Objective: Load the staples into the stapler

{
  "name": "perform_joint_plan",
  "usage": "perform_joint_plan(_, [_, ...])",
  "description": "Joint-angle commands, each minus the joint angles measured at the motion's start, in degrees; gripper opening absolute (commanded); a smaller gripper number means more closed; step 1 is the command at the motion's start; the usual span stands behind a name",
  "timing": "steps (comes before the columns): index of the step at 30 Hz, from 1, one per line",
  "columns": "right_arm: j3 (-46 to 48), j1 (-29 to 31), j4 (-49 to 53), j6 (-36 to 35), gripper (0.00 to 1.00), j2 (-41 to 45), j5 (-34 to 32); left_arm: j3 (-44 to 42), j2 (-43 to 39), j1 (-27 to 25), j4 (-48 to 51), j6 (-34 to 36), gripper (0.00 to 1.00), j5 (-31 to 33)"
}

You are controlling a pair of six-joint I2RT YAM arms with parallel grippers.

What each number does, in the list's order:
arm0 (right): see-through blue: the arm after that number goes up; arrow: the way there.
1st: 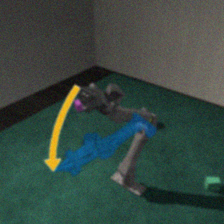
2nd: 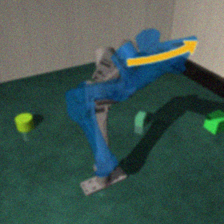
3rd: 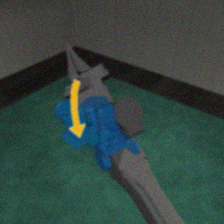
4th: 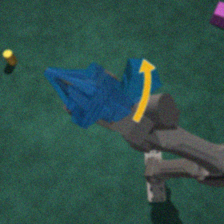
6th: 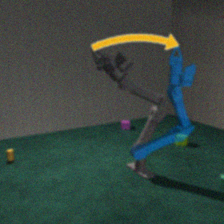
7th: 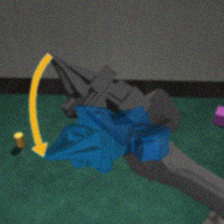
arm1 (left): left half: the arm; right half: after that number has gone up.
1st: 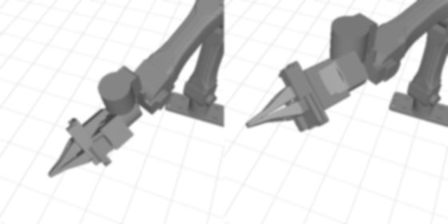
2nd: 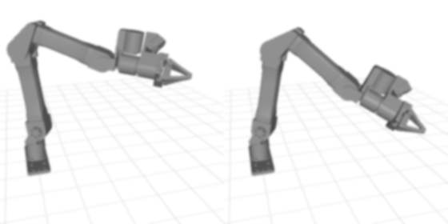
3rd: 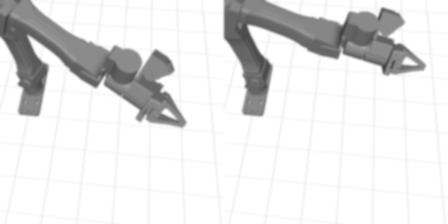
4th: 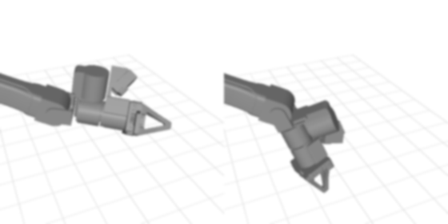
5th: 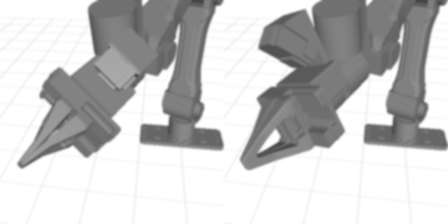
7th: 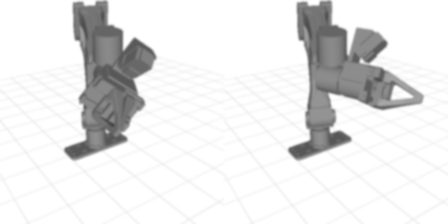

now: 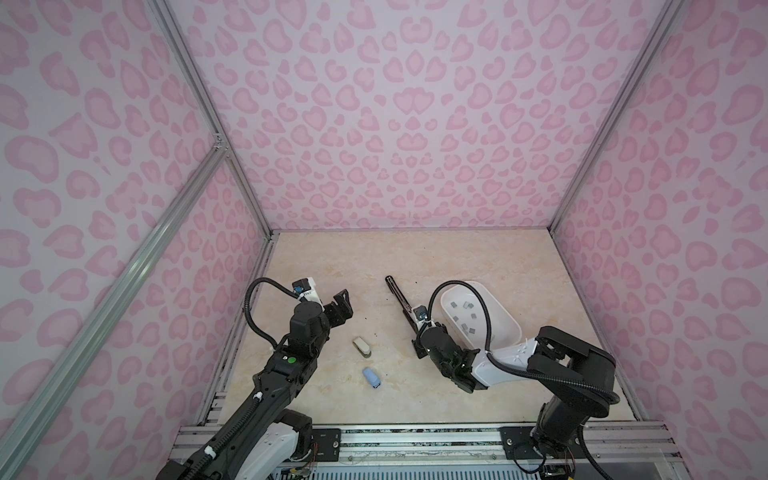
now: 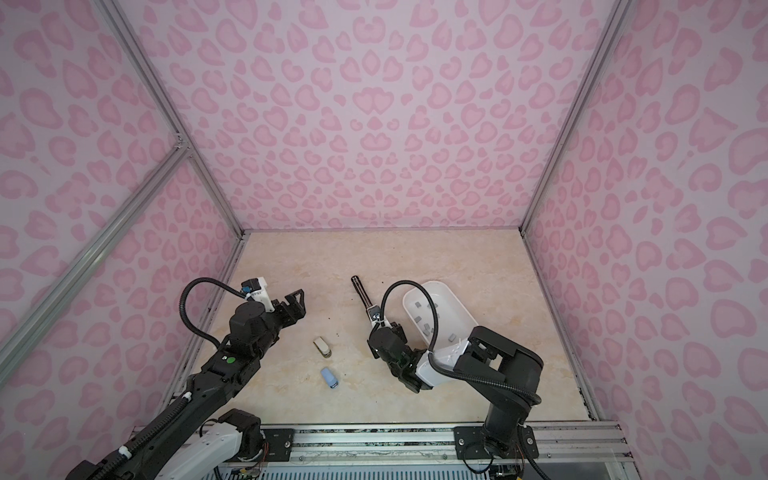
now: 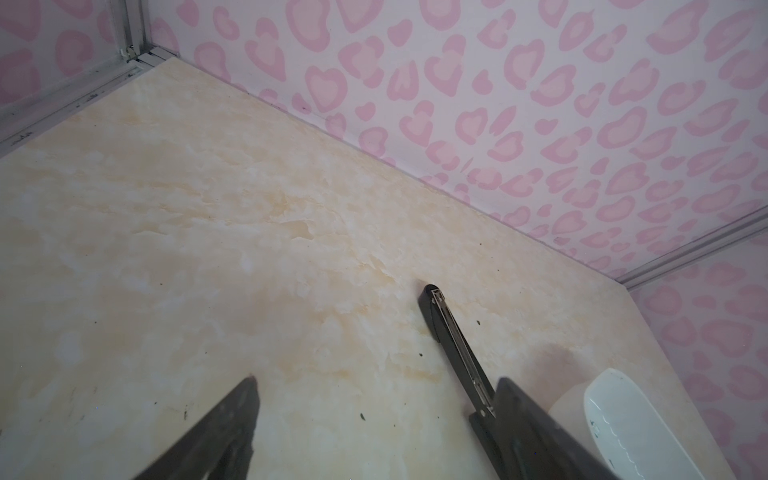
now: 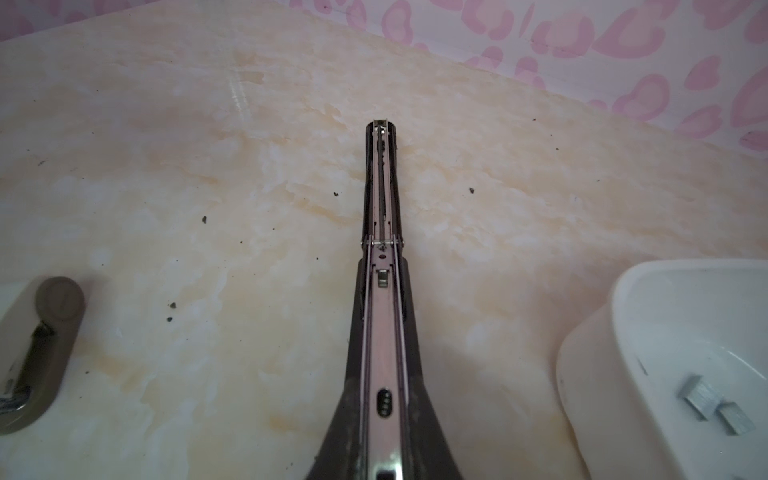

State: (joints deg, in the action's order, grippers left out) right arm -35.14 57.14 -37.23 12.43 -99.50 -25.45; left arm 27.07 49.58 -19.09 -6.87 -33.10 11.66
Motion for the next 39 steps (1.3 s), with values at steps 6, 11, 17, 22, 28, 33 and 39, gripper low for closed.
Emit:
perform_joint_plan(6, [0.75,-1.42,-9.02,2.95,0.07,-4.17,-0.69,1.5,1.67,0.04,-1.99,1.41,0.89,-1.72])
perform_joint_plan(11, [5.13,-1.46,-16.28,4.27,0.23,-5.29,-1.86,2.14,2.86,0.06,-1.55,1.91,0.89,-1.15])
perform_joint_plan(17, [8.08,-0.9,-19.54,1.78,0.39,-1.83,-2.83,2.75,3.47,0.1,-1.48,2.15,0.89,-2.96])
perform_joint_plan(22, [7.3,0.47,-15.62,-0.34,0.4,2.22,-4.01,2.88,3.43,0.09,-1.26,2.69,0.89,-2.08])
perform_joint_plan(28, [6.55,5.23,-14.28,-4.21,0.52,7.85,-0.92,2.96,3.59,0.09,-1.04,2.57,0.89,-1.66])
perform_joint_plan(33, [3.4,7.77,-12.45,-8.18,0.59,5.87,10.35,2.52,1.39,0.1,-0.44,2.76,0.89,-0.43])
perform_joint_plan(39, [0.69,9.32,-13.71,-8.53,0.59,1.47,18.29,1.2,-1.59,0.11,-0.49,2.52,0.9,1.6])
